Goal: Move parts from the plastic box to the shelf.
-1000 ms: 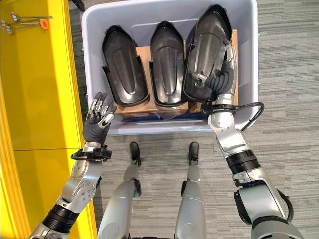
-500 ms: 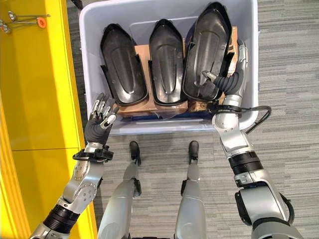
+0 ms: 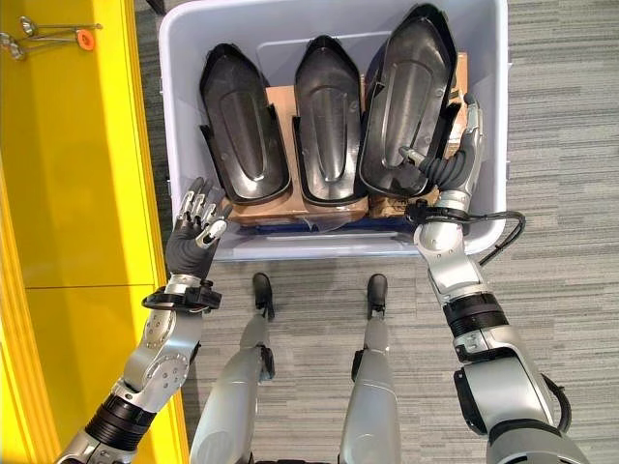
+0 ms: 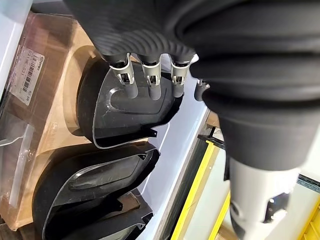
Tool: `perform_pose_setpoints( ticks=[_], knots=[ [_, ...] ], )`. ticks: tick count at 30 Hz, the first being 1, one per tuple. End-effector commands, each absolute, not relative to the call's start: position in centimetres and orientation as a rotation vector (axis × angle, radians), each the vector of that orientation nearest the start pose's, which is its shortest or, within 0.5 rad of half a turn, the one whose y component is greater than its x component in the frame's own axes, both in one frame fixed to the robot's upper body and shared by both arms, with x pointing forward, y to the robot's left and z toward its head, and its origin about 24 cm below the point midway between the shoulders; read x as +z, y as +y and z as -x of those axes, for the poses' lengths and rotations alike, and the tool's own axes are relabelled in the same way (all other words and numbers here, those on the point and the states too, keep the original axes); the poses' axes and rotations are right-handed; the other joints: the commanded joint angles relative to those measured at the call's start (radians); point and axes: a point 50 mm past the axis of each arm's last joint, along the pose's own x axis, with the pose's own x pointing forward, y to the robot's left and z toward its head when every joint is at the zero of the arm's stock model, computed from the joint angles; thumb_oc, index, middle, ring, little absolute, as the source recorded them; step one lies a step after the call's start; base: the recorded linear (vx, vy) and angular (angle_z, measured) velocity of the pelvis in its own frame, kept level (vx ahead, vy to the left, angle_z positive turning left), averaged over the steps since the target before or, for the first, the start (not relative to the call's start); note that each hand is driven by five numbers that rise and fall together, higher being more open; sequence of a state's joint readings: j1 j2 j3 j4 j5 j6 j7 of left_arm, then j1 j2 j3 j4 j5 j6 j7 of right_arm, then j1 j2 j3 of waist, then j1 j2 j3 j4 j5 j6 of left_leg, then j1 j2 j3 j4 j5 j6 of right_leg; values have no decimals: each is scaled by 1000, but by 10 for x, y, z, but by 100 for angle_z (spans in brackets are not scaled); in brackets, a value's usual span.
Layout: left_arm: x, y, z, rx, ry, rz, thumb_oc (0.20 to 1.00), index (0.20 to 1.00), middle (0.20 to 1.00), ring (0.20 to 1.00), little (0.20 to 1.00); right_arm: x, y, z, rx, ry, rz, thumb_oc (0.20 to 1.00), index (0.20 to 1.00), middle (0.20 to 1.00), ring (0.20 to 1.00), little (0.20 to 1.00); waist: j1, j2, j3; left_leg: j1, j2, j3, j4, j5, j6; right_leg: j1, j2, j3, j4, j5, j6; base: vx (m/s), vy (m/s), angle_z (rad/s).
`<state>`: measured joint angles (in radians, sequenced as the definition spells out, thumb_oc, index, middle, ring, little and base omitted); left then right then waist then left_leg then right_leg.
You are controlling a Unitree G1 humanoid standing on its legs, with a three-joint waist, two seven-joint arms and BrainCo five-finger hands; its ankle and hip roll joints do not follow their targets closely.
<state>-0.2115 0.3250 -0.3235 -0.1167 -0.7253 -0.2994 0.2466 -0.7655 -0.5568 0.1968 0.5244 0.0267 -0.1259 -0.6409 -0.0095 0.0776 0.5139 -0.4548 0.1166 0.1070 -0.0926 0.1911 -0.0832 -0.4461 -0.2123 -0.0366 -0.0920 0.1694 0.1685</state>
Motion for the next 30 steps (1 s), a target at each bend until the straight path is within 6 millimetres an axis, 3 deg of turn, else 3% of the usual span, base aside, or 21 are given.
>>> perform_pose_setpoints(
  ticks=[1,14,30],
  knots=[
    [149,139,-265,-173,-487,488,1000,1000,1000,1000,1000,242,-226,-368,-572,-633,410,1000,1000,1000,1000,1000,7,-12,6,107,27,-43,5,-116,-26,-1,-30,-24,98,-57,-6,0,0,0],
    [148,136,-264,-193,-478,486,1000,1000,1000,1000,1000,239,-237,-380,-605,-541,405,1000,1000,1000,1000,1000,17,-5,6,91,25,-49,5,-114,-26,-16,-30,-25,99,-56,-6,0,0,0],
    [151,130,-263,-233,-477,502,1000,1000,1000,1000,1000,253,-254,-395,-651,-431,404,1000,1000,1000,1000,1000,36,1,6,74,24,-48,5,-112,-27,-36,-26,-29,107,-58,-7,0,0,0]
  ],
)
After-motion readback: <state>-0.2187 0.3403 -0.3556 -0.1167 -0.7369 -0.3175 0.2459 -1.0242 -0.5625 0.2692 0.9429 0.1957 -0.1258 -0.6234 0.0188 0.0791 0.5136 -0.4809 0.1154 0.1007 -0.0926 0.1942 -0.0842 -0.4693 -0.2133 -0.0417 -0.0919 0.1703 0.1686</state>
